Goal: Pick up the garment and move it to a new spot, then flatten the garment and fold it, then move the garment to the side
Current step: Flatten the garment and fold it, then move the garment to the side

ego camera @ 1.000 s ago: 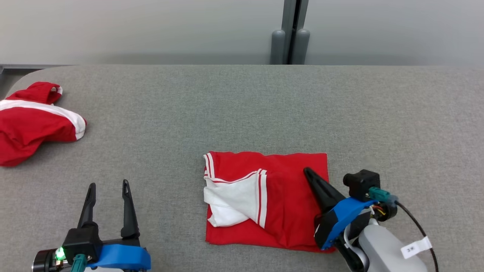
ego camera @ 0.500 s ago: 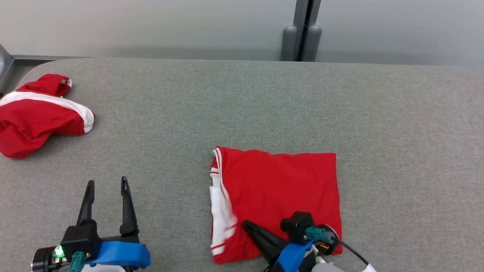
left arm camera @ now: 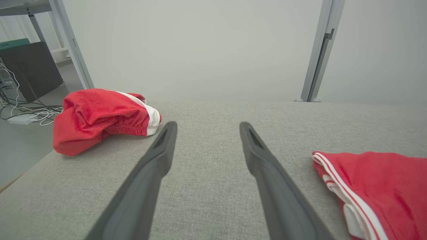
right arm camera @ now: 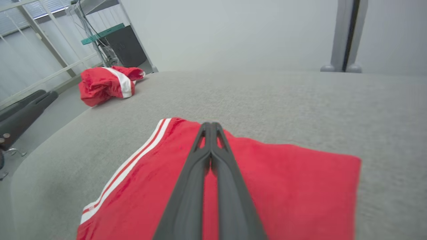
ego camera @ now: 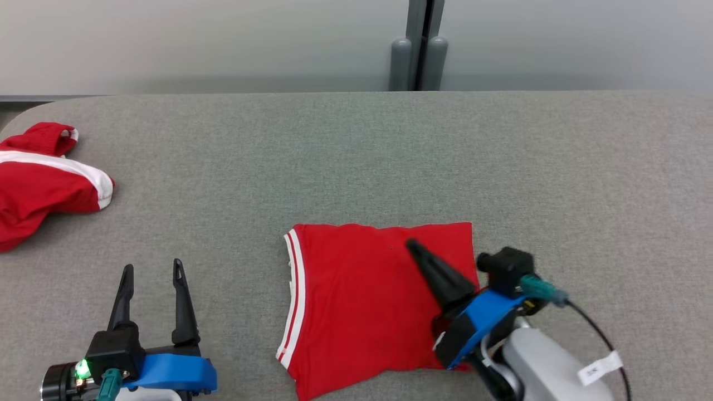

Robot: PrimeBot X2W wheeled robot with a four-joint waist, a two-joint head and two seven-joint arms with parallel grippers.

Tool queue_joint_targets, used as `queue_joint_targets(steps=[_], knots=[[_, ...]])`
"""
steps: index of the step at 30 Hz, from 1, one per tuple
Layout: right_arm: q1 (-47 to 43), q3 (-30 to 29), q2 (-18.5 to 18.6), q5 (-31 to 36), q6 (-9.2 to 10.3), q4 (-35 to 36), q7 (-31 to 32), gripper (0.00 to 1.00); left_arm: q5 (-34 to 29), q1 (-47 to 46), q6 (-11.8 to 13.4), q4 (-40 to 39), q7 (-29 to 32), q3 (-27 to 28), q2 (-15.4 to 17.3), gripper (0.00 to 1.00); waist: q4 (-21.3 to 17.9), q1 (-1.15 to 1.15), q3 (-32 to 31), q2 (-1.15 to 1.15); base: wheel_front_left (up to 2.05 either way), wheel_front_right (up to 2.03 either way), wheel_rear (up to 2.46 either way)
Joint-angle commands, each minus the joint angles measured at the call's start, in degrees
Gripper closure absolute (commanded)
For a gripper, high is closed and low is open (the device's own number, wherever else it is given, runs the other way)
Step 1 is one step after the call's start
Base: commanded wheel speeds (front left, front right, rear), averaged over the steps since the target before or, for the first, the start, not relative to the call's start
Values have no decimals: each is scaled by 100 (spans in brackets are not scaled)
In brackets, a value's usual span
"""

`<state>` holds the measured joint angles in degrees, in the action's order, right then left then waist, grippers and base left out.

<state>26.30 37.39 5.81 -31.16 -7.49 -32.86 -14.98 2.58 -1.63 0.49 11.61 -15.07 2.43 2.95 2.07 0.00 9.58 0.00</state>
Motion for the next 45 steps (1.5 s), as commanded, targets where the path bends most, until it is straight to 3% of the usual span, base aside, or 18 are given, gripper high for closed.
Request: queue_joint_targets(steps=[1, 4, 5, 11, 15, 28, 45], knots=[[-150, -189, 85, 81, -1, 61, -26, 88, -21, -59, -20, 2, -13, 2, -4, 0, -52, 0, -34, 0, 0, 0, 0], [-347, -968, 245, 389, -1, 332, -24, 47, -50, -32, -40, 30, -14, 40, 10, 0, -138, 0, -75, 0, 0, 0, 0], [-421, -1215, 276, 498, -1, 422, -25, 0, -61, -24, -33, 26, -13, 54, 12, 0, -167, 0, -88, 0, 0, 0, 0], [-973, -2239, 222, 1088, -1, 823, -24, 0, -49, 61, -54, 36, -14, 142, 24, 0, -335, 0, -174, 0, 0, 0, 0], [-1292, -2627, 128, 1357, -1, 1043, -25, 0, -49, 106, -84, 86, -14, 163, 23, 0, -425, 0, -258, 0, 0, 0, 0], [-2114, -3266, -54, 1916, -1, 1301, -25, 0, -73, 234, -101, 240, -14, 102, 17, 0, -417, 0, -566, 0, 0, 0, 0], [-2272, -3524, -259, 2284, -1, 1357, 103, 0, -94, 329, 19, 406, -14, -35, 58, 0, -238, 0, -840, 0, 0, 0, 0]])
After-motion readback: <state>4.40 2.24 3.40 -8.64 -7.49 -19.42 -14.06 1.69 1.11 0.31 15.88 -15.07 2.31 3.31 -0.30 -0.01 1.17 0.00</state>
